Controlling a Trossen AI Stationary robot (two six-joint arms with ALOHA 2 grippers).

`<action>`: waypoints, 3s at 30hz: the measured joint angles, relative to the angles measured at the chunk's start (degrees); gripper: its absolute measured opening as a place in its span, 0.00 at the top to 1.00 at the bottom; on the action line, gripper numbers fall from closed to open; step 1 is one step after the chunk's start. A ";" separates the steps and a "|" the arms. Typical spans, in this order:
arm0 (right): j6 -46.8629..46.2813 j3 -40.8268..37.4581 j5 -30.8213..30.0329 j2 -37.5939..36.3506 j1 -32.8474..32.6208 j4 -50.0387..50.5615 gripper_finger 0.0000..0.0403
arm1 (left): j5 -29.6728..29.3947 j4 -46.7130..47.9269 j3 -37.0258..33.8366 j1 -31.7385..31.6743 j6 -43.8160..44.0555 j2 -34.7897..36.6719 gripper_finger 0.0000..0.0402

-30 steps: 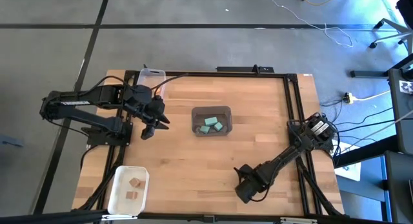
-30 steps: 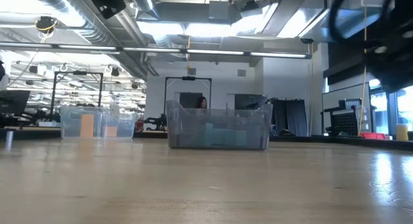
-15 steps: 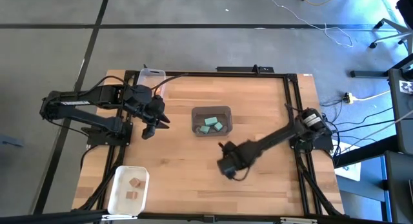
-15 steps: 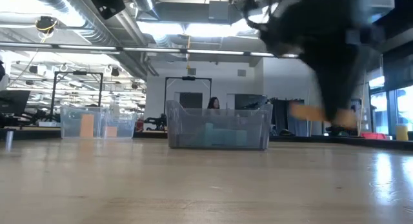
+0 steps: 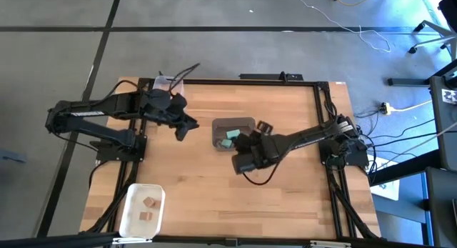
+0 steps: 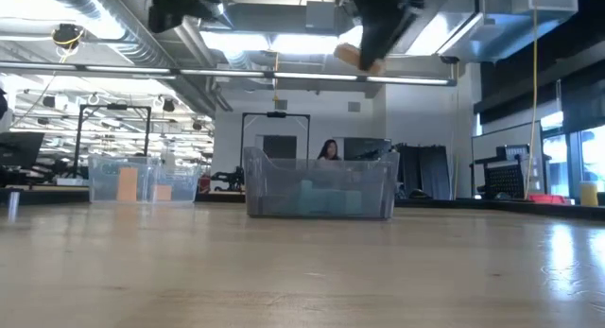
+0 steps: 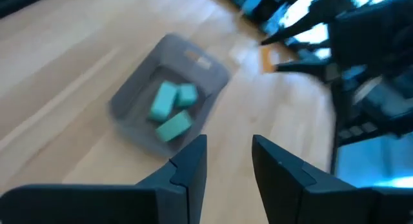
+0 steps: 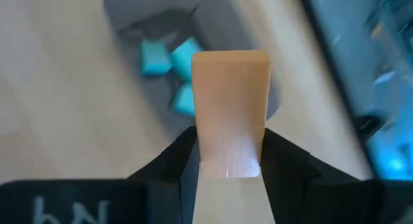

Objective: Sort & place blocks by color
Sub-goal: Put the yellow block into the transparent bin

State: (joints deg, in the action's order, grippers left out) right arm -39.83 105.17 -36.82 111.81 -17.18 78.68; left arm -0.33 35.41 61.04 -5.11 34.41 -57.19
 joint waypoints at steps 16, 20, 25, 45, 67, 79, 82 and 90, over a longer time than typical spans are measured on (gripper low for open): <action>27.70 1.11 -10.72 -0.07 6.38 -13.83 0.68 | 12.34 -14.39 0.00 -6.40 4.06 -10.49 0.71; 31.94 1.11 -10.14 -0.07 6.54 -17.77 0.68 | 14.07 -17.67 0.00 -7.45 4.12 -13.34 0.71; 35.76 1.13 -10.00 -0.07 6.52 -21.69 0.68 | 15.30 -21.60 0.00 -8.26 2.74 -15.49 0.71; 40.54 1.13 -9.58 -0.09 6.63 -26.98 0.68 | 12.71 -22.96 0.11 -7.95 2.51 -17.82 0.72; 39.88 1.18 -9.48 -0.15 6.96 -28.23 0.57 | 5.15 -22.75 -0.08 -7.51 -1.75 -18.24 0.88; 39.97 6.49 -7.10 -0.24 6.43 -23.51 0.49 | 3.67 -19.58 -0.06 -12.60 -2.29 -17.11 0.88; 39.88 10.54 -6.13 -0.25 5.95 -20.22 0.49 | 3.18 -17.82 0.11 -15.58 -3.49 -16.48 0.88; 32.42 23.24 -5.83 -0.15 5.32 0.69 0.49 | -6.30 -1.91 -0.12 -23.57 -3.51 -13.21 0.88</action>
State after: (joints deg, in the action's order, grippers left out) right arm -7.41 128.41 -42.65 111.66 -11.86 79.37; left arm -6.63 33.49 60.91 -28.68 30.91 -70.41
